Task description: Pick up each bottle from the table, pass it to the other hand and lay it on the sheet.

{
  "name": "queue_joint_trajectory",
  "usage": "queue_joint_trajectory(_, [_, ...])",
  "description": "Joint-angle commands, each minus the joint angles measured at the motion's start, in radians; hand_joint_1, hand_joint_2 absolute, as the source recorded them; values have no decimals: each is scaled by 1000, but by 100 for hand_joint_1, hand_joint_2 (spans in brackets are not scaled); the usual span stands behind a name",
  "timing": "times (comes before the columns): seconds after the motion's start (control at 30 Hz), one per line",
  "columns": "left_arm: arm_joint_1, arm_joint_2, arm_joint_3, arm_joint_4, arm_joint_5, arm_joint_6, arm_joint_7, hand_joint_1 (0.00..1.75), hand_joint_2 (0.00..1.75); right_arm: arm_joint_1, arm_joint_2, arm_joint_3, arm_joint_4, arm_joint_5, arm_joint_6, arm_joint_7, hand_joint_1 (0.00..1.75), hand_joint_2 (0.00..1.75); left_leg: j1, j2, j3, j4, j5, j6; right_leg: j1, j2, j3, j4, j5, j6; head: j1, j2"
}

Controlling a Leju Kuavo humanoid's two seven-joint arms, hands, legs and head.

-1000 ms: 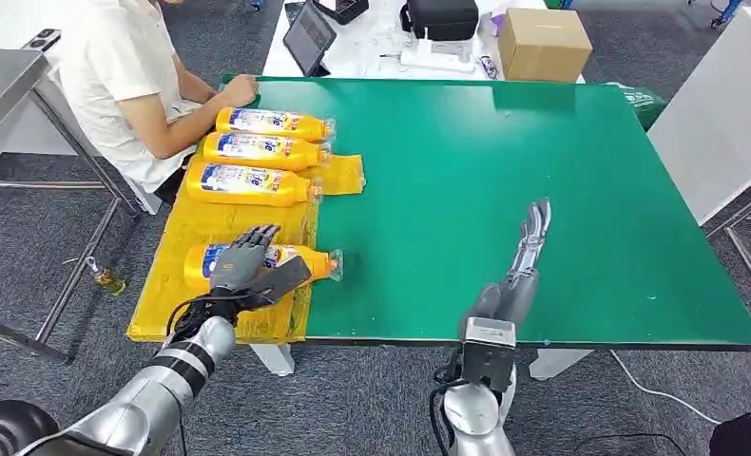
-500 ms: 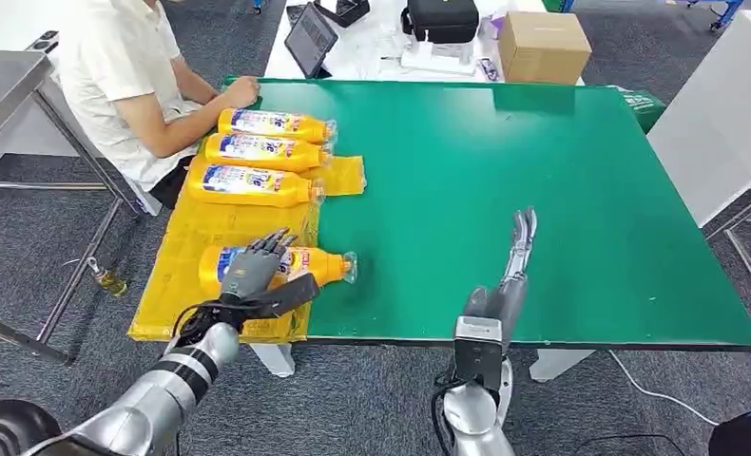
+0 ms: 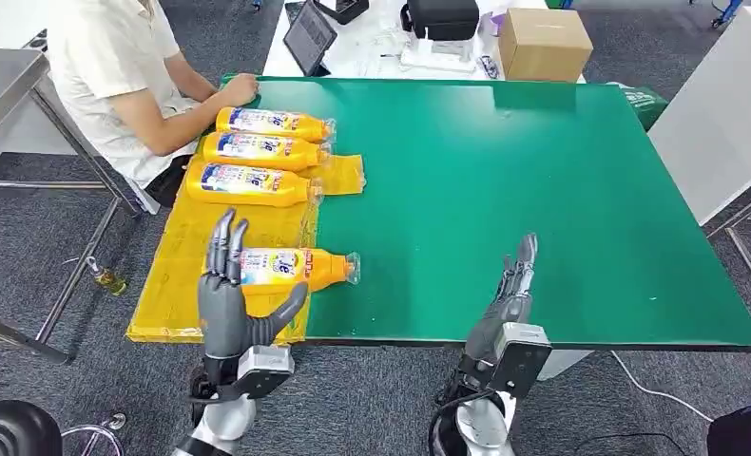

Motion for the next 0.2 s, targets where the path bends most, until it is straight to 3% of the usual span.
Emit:
queue_joint_trajectory(0.03, [54,52,-140,-72,449,-97,204,0,175,-41,-12,-32,251,-141,74,10,0,0,0,1,2,-1,0,1,1,0,2,-1,0,-1,0,0])
queue_joint_trajectory(0.1, [92,99,-200,-80,651,-153,247,0,175,-52,-29,9,293,-18,-66,1,0,0,0,1,7,-3,0,2,1,0,7,-4,0,-2,0,0])
queue_joint_trajectory(0.2, [122,128,-229,-96,740,-146,251,0,175,-45,-7,-2,293,12,-124,1,0,0,0,3,9,-4,-1,2,0,2,8,-3,-1,-2,0,0])
